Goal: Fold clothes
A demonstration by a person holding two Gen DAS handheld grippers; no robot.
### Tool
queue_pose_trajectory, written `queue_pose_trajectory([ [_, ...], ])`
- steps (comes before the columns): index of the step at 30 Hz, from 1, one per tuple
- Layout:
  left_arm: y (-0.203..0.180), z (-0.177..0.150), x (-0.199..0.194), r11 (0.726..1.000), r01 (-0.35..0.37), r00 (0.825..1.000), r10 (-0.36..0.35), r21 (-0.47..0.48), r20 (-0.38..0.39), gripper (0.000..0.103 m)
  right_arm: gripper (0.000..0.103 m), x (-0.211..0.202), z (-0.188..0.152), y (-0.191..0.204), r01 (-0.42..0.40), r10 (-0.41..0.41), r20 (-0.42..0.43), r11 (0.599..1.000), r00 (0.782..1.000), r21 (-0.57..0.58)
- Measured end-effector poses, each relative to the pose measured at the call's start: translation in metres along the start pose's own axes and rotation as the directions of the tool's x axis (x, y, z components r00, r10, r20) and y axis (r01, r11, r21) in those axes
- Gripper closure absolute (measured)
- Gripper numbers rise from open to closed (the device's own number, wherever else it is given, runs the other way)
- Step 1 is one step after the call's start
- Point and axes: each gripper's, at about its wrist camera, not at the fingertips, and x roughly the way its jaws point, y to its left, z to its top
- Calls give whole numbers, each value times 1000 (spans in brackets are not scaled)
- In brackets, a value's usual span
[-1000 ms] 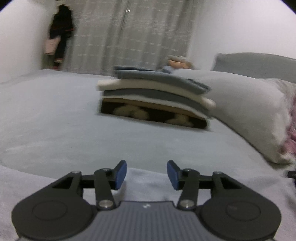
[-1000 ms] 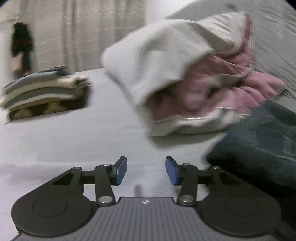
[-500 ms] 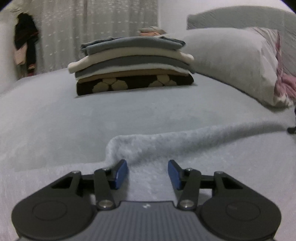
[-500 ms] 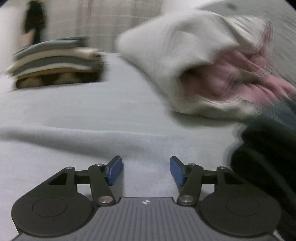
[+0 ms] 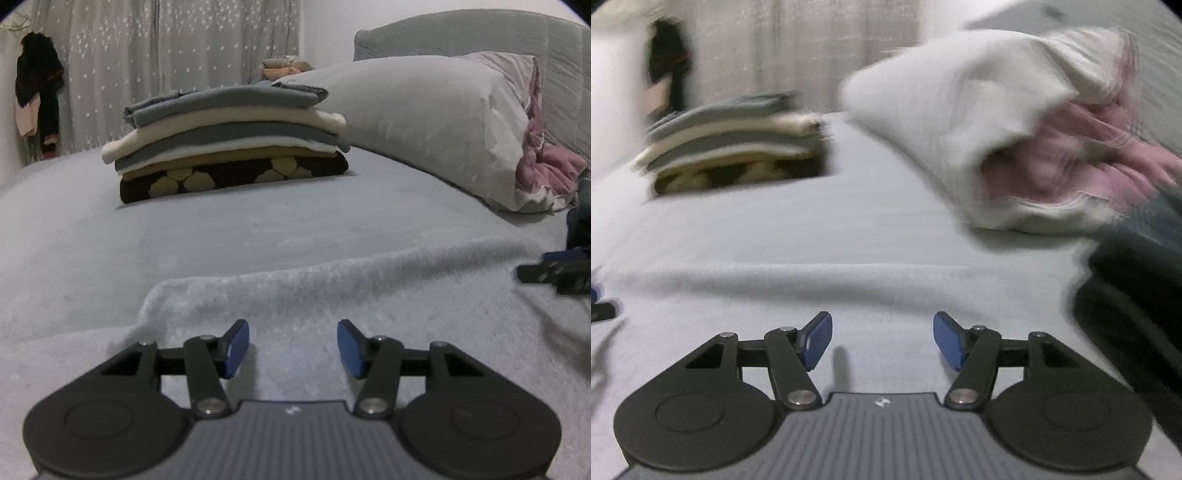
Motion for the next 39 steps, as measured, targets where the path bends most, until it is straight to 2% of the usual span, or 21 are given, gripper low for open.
queue_pose_trajectory([
  [2,3,3,8,1000,-6,1000,6,-11,-7,48,39,15,6,24,-32,32,-24,999,999,-28],
  [4,5,6,16,1000,-12,1000,12,-22,-13,48,39,31,13,36,-32,31,-43,999,999,-37],
  [8,13,12,28,999,-6,1000,6,-50,-8,44,35,46,21,44,-13,12,-36,999,999,-31],
  [13,9,12,29,999,-18,1000,18,-28,5,40,32,47,22,46,-8,8,-17,1000,1000,-3],
  [16,5,11,18,999,-28,1000,28,-18,0,40,32,48,22,47,-6,6,-5,1000,1000,14],
  [19,1,3,-2,1000,5,1000,-5,-25,-4,39,33,31,15,49,-26,27,-8,1000,1000,12],
  [23,-8,-16,-30,998,59,998,-59,-21,-9,36,32,11,-7,54,-15,16,5,999,1000,-48],
  [25,-12,-30,-42,998,63,998,-63,9,-8,35,32,3,-19,56,-4,5,15,996,1000,-84],
  [27,-13,-47,-55,997,54,998,-55,51,11,35,32,-5,-27,46,9,-7,23,997,1000,-76],
  [30,-8,-71,-73,997,54,997,-58,61,55,35,32,-17,-40,21,55,-53,39,998,998,-41],
  [35,10,-95,-95,997,75,990,-72,-26,118,35,32,-37,-65,-31,145,-148,75,988,986,44],
  [39,18,-104,-106,995,90,987,-83,-45,139,35,32,-48,-75,-66,206,-215,79,972,973,115],
])
